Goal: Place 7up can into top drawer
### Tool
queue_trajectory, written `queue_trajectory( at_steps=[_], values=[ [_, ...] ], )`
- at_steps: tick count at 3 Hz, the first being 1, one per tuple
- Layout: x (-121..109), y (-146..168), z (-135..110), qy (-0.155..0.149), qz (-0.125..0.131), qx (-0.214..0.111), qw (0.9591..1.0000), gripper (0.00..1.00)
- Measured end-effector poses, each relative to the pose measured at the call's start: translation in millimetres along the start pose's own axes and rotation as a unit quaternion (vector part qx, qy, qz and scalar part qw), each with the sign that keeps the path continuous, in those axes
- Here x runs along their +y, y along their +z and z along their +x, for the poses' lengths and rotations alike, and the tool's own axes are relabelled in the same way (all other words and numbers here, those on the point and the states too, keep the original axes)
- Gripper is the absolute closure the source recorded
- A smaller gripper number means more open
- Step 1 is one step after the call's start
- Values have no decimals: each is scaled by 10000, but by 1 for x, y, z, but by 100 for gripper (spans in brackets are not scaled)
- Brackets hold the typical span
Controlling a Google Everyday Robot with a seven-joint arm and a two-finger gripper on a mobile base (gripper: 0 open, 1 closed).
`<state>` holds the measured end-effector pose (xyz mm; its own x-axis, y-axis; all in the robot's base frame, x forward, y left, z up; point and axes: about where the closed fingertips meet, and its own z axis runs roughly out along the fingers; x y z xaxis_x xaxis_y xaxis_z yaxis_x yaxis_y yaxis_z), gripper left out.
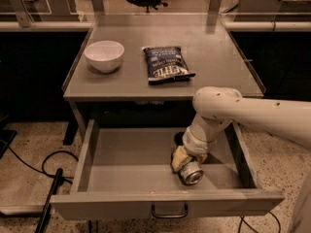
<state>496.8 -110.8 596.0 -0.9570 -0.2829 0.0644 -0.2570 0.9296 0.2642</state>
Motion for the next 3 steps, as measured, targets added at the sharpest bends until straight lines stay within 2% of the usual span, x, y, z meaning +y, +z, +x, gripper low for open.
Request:
queue_trajectory(
  at_steps=[1, 2, 3],
  values=[
    [0, 0, 0, 0, 0, 0, 10000, 13],
    [0, 0, 0, 0, 0, 1, 10000, 0],
    [0, 0, 0, 0, 0, 1, 10000, 0]
  ],
)
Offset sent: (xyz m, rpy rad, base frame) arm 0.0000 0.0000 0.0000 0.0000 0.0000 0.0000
